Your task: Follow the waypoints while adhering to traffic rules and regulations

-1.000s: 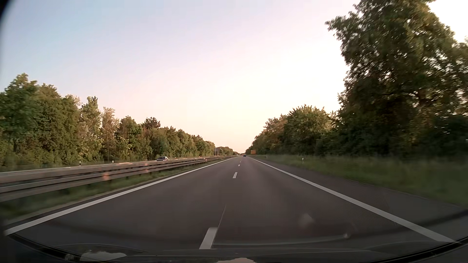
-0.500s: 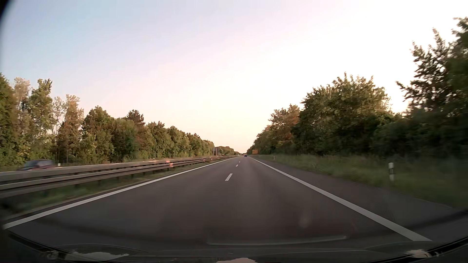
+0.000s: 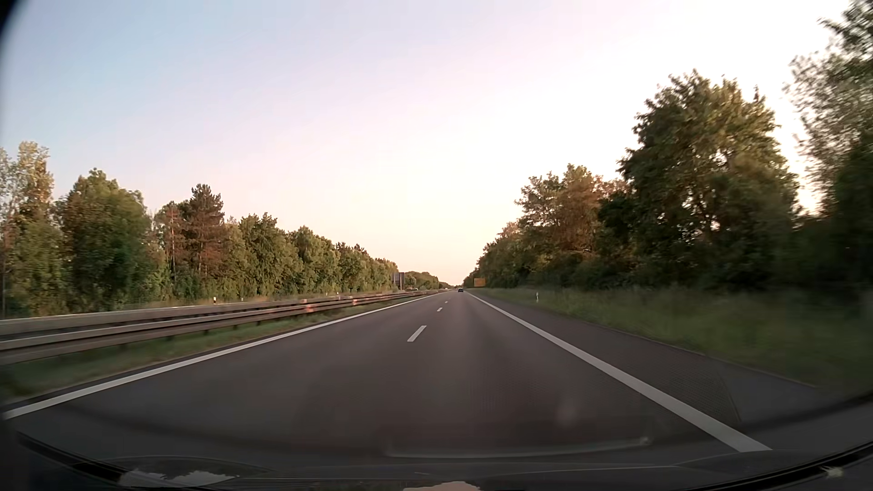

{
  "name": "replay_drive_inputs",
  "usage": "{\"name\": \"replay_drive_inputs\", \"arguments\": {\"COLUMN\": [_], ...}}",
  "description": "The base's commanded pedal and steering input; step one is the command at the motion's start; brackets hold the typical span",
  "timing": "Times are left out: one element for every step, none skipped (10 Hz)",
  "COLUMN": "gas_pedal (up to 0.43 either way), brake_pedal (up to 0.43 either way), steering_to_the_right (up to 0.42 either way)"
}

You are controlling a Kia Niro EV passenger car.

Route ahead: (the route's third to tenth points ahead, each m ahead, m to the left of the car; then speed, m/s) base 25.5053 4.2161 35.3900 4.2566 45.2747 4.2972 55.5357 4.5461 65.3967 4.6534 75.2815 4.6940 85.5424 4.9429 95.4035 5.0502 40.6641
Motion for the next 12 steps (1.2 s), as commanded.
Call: {"name": "replay_drive_inputs", "arguments": {"gas_pedal": [0.37,0.37,0.37,0.37,0.37,0.358,0.35,0.35,0.35,0.35,0.35,0.35], "brake_pedal": [0.018,0.018,0.018,0.018,0.012,0.018,0.018,0.018,0.018,0.018,0.018,0.018], "steering_to_the_right": [-0.004,-0.004,-0.004,-0.004,-0.004,-0.004,-0.004,-0.003,-0.004,-0.003,-0.002,-0.002]}}
